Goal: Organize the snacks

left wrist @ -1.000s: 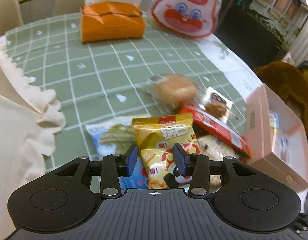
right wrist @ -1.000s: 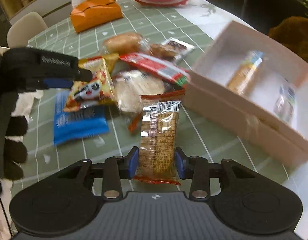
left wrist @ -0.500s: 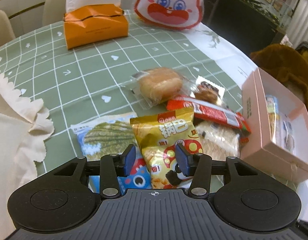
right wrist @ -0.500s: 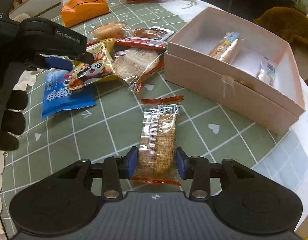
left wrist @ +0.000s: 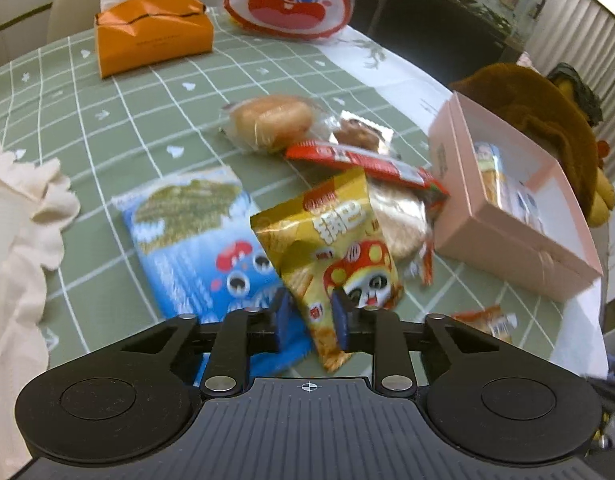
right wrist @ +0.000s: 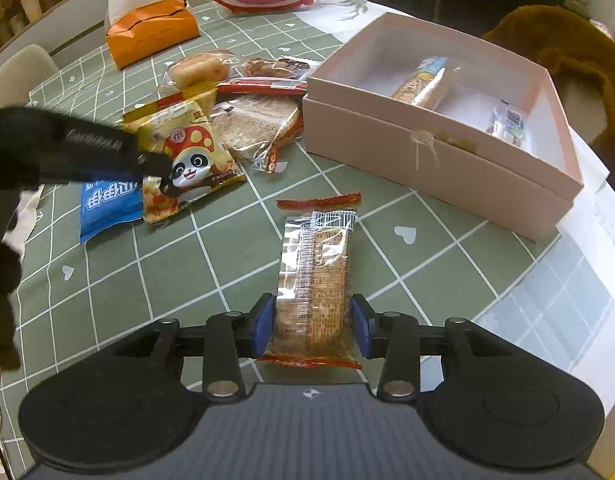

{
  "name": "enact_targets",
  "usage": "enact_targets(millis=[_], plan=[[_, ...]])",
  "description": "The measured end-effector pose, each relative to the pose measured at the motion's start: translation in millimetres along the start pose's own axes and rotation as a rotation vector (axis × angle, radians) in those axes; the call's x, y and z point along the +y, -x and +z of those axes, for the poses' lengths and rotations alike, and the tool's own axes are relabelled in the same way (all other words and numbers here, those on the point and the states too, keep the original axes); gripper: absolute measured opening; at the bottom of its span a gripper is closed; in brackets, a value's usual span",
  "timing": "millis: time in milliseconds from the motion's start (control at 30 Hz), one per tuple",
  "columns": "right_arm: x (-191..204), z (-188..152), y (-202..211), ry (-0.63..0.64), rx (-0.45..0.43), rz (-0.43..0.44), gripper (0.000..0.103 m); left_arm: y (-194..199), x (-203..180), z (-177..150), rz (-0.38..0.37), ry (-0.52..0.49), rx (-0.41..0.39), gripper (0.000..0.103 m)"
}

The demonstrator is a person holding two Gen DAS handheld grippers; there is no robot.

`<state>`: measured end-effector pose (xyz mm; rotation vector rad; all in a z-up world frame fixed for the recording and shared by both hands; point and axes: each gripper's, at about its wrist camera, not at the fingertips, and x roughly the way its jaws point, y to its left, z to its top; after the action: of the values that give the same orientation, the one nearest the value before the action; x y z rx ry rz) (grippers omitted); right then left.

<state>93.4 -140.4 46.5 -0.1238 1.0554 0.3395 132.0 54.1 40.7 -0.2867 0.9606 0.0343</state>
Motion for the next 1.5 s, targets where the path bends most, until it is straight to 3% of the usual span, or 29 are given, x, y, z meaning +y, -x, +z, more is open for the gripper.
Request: enact_targets(millis=[267,567,800,1033,1167,1267,1333,1500], plan=[[7,-5,1,-0.038,-0.004,-0.031,0.046,16,5,-38,-0.060,-0.010,0.050,0.019],[15,-13,5,-0.044,0.004,-0.050,0.052,31,16,-56,-0.100,0.005,0.065,0.019],[13,-12,3,-0.026,0.017,-0.066,0.061,41,28,-63,-0.152,0.074,0.033,0.019],[10,-10,11,-0.042,-0.021,-0.024,0.062,51,42,-57,-0.160,0.136,0.000,0.018],[17,7,15,-0.030,-0.050,0.036,0.073,61,52,-49,-0.159,0.199,-0.046,0.020],[39,34,12,0.056,-0.075,0.121,0.077,65,58,-46,-0.096,0.229,-0.050,0.021],[58,55,4,0.132,-0.099,0.152,0.085,67,60,-49,-0.062,0.237,-0.039,0.021],[97,88,-40,0.287,-0.073,0.111,0.086,79,57,-64,-0.026,0.217,-0.015,0.021]])
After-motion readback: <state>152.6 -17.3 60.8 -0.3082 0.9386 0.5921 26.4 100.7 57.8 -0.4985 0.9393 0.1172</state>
